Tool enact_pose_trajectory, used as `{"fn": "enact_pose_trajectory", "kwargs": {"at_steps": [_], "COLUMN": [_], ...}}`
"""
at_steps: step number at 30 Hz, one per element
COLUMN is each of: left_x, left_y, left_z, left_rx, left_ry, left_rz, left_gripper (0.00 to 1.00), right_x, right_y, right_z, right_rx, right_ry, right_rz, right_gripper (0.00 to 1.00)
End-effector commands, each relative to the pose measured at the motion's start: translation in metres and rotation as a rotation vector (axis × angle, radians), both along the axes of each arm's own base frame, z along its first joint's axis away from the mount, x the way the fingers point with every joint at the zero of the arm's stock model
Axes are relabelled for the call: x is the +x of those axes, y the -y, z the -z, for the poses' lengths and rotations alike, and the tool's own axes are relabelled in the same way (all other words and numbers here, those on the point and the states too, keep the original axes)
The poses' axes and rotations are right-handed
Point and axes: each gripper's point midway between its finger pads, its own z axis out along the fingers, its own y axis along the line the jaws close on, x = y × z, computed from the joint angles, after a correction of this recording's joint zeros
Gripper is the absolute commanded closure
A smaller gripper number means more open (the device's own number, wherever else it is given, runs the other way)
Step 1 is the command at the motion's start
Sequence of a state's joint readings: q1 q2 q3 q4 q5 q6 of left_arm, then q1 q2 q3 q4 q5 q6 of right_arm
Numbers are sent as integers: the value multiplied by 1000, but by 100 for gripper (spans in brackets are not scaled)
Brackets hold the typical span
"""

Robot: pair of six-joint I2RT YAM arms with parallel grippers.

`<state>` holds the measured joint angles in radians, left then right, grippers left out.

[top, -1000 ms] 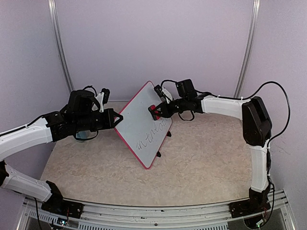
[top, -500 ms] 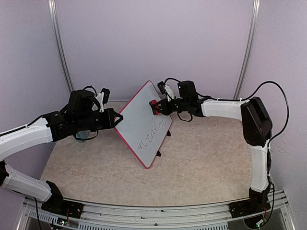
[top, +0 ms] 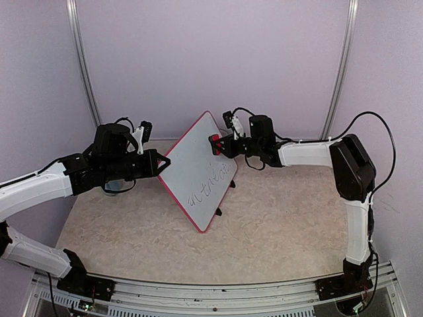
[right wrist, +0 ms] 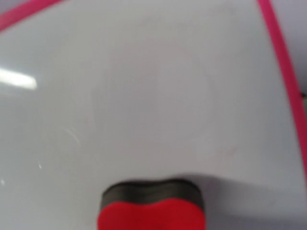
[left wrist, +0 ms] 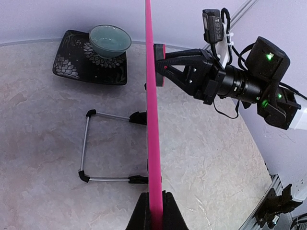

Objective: Erase the whiteboard
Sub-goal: Erase the whiteboard at the center of the board.

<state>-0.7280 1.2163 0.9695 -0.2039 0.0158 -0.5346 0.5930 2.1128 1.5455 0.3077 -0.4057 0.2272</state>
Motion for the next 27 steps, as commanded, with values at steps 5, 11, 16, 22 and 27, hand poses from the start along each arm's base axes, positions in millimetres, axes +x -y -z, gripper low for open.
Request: {"fn": "enact_pose_trajectory", "kwargs": {"at_steps": [5,11,16,22,27], "left_x": [-25,-26,-25,-27,-28], "left_y": [20,20,21,19,16], "left_z": [20,19,19,16,17], "left_rx": [42,39,37,39,42], "left_ry": [-44,-41,-43,-36,-33], "left_rz": [167,164,166,165,158], "left_gripper": [100,100,100,100,100], "right_x": [-72,-106,-133,-115,-83], "right_y": [-50,-76,-99,-95,-59], "right_z": [-13,-33,-35,-14,7], "right_rx": [38,58,88,78,120], "right_ry": [33,83,86,33,-63], "right_rz": [-191,-270,-341,-263,-146], "right_gripper": [98,98,98,98,98]}}
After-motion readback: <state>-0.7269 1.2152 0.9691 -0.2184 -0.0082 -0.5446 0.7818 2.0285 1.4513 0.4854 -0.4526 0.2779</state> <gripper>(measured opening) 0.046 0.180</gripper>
